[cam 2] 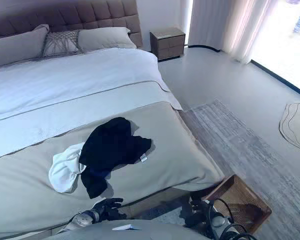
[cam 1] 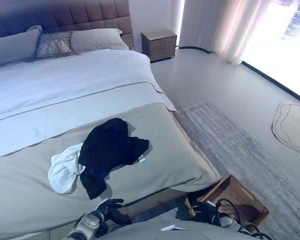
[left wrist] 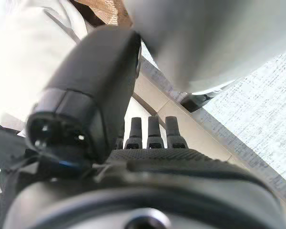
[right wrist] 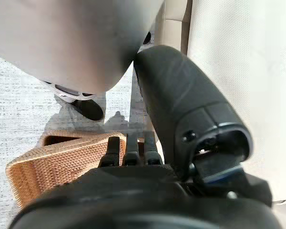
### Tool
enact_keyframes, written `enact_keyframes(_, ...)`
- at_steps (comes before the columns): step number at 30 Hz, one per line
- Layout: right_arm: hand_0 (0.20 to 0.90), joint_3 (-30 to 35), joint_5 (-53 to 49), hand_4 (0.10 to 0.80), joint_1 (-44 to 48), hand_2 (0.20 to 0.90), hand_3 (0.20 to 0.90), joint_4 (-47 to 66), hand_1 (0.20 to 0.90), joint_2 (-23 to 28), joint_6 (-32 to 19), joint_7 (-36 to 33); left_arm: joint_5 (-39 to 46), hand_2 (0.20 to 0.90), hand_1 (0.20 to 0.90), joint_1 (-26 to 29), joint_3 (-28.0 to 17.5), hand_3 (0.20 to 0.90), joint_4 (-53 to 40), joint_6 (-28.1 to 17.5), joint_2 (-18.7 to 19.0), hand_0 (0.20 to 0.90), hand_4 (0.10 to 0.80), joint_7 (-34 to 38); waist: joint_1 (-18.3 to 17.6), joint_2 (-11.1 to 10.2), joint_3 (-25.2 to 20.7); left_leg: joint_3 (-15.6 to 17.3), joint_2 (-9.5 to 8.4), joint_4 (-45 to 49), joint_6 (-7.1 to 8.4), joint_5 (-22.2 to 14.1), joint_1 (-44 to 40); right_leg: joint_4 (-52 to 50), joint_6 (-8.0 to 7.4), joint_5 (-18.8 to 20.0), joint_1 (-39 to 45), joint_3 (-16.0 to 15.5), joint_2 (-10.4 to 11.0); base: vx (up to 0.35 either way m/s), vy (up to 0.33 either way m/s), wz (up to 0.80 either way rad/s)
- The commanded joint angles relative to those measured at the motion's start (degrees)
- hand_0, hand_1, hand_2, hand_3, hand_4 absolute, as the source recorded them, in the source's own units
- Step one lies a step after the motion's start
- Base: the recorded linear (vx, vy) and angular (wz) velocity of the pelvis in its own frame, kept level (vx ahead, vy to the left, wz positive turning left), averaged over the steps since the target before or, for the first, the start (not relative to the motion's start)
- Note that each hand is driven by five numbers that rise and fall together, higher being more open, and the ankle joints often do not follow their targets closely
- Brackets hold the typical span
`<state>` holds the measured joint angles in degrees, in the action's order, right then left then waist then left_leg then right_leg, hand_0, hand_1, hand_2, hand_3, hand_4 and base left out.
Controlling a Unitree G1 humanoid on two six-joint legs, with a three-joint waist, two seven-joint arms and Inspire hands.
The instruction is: Pick up the clothes from the bed and place them into the basket
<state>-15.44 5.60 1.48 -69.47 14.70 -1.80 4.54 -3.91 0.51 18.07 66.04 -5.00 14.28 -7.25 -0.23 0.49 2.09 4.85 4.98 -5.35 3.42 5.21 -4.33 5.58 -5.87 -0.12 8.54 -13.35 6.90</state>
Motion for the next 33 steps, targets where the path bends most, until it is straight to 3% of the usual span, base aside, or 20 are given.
enact_keyframes(1,0.9,-0.3,0.3,0.8,2.5,0.9,0.9,-3.1,0.9,-0.3,1.3,1.4,0.8,0.9,0.9,2.4,0.1,0.9,0.5,-0.8,1.0,0.9,0.8,-1.2,0.9,-0.9,2.7,2.3,-5.02,0.4,-4.57,-8.7,-4.3,-4.0,2.21,-2.2,-1.0,0.6,-2.8,0.0,0.0,0.0)
enact_keyframes(8,0.9,-0.6,0.0,0.8,2.6,0.9,0.9,-3.4,0.9,-0.4,2.4,2.3,1.1,0.9,0.9,2.6,0.0,0.9,0.9,-0.5,0.9,0.9,0.8,-1.3,1.0,-1.0,2.8,2.0,-5.07,0.4,-4.56,-8.7,-4.2,-3.9,2.22,-2.2,-1.0,0.5,-2.9,0.0,0.0,0.0)
enact_keyframes(12,0.9,1.2,-6.2,0.8,2.2,0.9,0.9,-4.4,0.9,-0.9,5.4,4.0,0.7,0.9,0.9,2.5,0.0,0.9,1.5,-0.6,0.6,0.9,0.8,-0.5,1.1,-0.9,2.7,2.2,-4.99,0.4,-4.48,-8.6,-4.3,-4.1,2.15,-2.3,-0.8,-0.2,-2.7,0.008,0.002,0.0)
enact_keyframes(15,0.9,4.4,-16.7,0.8,1.6,0.9,0.9,-5.0,0.9,-1.7,6.5,3.9,0.8,0.9,0.9,2.2,-0.3,0.9,2.0,-0.9,0.3,0.9,0.8,0.0,1.0,-0.7,2.7,2.3,-4.88,0.4,-4.5,-8.6,-4.4,-4.7,2.21,-2.6,-0.8,-0.4,-2.7,0.036,0.024,0.0)
enact_keyframes(16,0.9,8.3,-26.6,0.8,1.4,0.9,0.9,-4.8,0.9,-2.2,6.5,2.9,1.4,0.9,0.9,2.0,-0.6,0.9,2.4,-1.1,0.0,0.9,0.8,0.4,0.7,-0.5,2.7,2.4,-4.87,0.4,-4.54,-8.6,-4.4,-5.2,2.2,-2.8,-0.9,-0.2,-2.7,0.029,0.036,0.0)
enact_keyframes(20,0.9,14.7,-43.4,0.8,0.9,0.9,0.9,-3.3,0.9,-3.1,6.3,4.6,2.8,0.9,0.9,1.3,-1.6,0.9,3.1,-1.5,-0.5,0.9,0.8,1.0,0.2,-0.2,2.9,2.4,-4.91,0.4,-4.5,-8.6,-4.4,-5.6,2.08,-3.0,-1.1,0.2,-2.9,0.012,0.038,-0.01)
enact_keyframes(22,0.9,19.2,-57.0,0.8,0.5,0.9,0.9,0.2,0.9,-3.7,3.0,7.2,3.3,0.9,0.9,0.3,-2.3,0.9,3.7,-2.3,-0.7,0.9,0.8,1.4,-0.1,-0.1,3.2,2.5,-4.94,0.4,-4.34,-8.5,-4.2,-5.8,1.96,-2.9,-1.3,0.2,-2.8,-0.004,0.04,-0.02)
enact_keyframes(24,0.9,20.9,-61.2,0.8,0.3,0.9,0.9,4.3,0.9,-4.0,1.4,8.5,3.3,0.9,0.9,-0.6,-2.6,0.9,3.6,-2.7,-0.9,0.9,0.8,1.8,-0.1,0.0,3.4,2.5,-4.96,0.4,-4.25,-8.6,-4.2,-5.7,1.87,-2.9,-1.2,0.0,-2.7,0.009,0.033,-0.03)
enact_keyframes(27,0.9,20.3,-59.8,0.8,0.5,0.9,0.9,11.8,0.9,-3.6,-0.4,13.9,3.0,0.9,0.9,-1.9,-2.8,0.9,3.4,-3.5,-0.7,0.9,0.8,2.2,0.4,-0.3,3.5,2.2,-5.08,0.4,-4.12,-8.6,-4.0,-5.6,1.84,-2.9,-1.0,-0.9,-2.3,0.032,0.043,0.0)
enact_keyframes(28,0.9,19.5,-56.3,0.8,0.6,0.9,0.9,14.2,0.9,-3.4,-3.0,15.8,3.3,0.9,0.9,-2.3,-2.7,0.9,3.4,-3.8,-0.6,0.9,0.8,2.3,0.6,-0.4,3.6,1.8,-5.17,0.4,-4.14,-8.6,-3.9,-5.7,1.89,-3.0,-0.9,-1.2,-2.2,0.033,0.07,0.08)
enact_keyframes(30,0.9,15.4,-47.2,0.8,1.6,0.9,0.9,21.9,0.9,-1.4,-9.5,13.0,3.4,0.9,0.9,-3.0,-2.2,0.9,3.2,-4.6,-0.2,0.9,0.8,2.7,1.4,-0.8,3.7,1.0,-5.5,0.4,-4.31,-8.5,-3.4,-5.9,1.88,-3.1,-1.1,-2.1,-1.8,0.034,0.075,0.13)
enact_keyframes(31,0.9,13.4,-38.0,0.8,3.4,0.9,0.9,21.8,0.9,0.7,-17.5,12.6,3.6,0.9,0.9,-2.8,-2.1,0.9,2.9,-4.5,0.1,0.9,0.8,2.6,2.3,-1.2,4.0,0.6,-5.74,0.4,-4.27,-8.4,-3.4,-6.0,1.77,-3.2,-0.9,-2.4,-1.6,0.046,0.069,0.16)
enact_keyframes(33,0.9,10.0,-25.2,0.8,6.3,0.9,0.9,24.6,0.9,3.1,-22.1,6.1,3.8,0.9,0.9,-2.1,-1.4,0.9,2.1,-3.3,0.3,0.9,0.8,2.2,3.7,-1.4,4.2,-0.7,-6.23,0.4,-4.56,-8.3,-3.1,-6.2,1.76,-3.3,-0.9,-3.1,-1.3,0.073,0.091,0.2)
